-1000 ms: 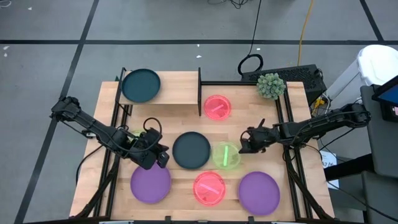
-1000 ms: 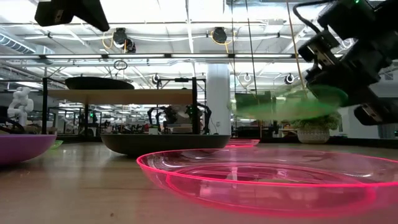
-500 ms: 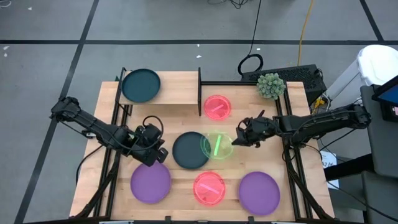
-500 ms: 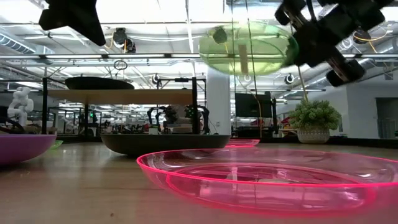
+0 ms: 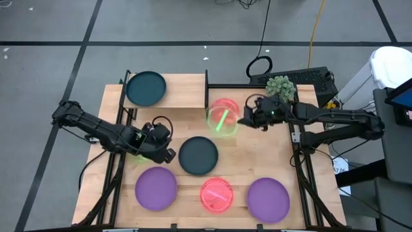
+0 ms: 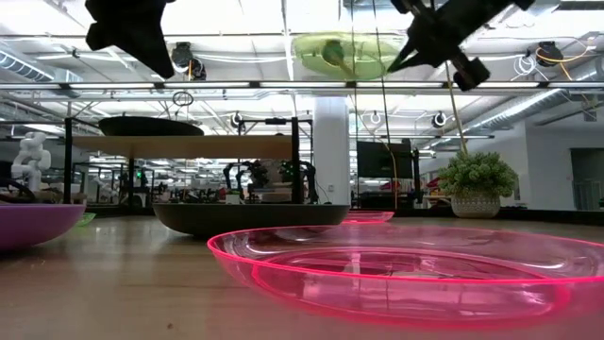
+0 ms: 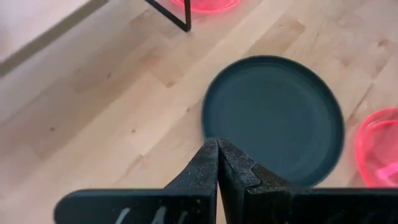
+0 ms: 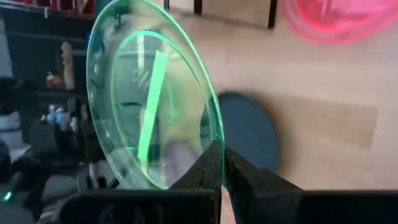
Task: Place and stack plates onto a shelf
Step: Put the right green plate on the shelf
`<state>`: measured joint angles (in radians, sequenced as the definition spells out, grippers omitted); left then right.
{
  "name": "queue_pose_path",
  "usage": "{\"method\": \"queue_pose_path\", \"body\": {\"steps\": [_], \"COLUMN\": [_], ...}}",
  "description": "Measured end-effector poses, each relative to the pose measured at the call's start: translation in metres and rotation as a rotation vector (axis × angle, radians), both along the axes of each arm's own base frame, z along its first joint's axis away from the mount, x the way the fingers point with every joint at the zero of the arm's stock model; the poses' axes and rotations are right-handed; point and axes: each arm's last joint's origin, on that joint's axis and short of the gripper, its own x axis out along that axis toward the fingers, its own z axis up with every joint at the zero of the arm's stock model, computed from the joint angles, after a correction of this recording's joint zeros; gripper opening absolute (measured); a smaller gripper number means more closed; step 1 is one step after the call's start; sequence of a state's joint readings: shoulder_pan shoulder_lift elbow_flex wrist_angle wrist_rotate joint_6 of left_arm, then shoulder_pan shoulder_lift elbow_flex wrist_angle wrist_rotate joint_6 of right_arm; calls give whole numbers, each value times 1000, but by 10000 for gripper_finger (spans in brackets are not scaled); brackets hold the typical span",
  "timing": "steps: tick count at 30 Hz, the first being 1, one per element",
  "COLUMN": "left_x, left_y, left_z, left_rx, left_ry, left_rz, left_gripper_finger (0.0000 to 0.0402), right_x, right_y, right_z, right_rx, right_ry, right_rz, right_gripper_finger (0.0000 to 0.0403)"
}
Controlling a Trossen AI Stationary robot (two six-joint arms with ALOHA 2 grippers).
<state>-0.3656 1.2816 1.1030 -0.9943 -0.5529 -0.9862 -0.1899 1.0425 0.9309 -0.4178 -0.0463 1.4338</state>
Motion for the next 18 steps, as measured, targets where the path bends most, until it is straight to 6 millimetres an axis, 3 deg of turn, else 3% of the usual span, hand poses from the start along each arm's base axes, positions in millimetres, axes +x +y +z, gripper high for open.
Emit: {"method": "queue_pose_path", "body": {"steps": [18], "left_x": [-3], "left_y": [20], "left_z": [9], "left_rx": [78], "left_ry": [-7], "left_rz": [5], "left_gripper_finger": [3], "right_x": [66], "right_y": [-80], "right_z": [56], "right_rx": [-306], "right_ry": [-12], "right_rz": [-25], "right_gripper_finger": [0]}}
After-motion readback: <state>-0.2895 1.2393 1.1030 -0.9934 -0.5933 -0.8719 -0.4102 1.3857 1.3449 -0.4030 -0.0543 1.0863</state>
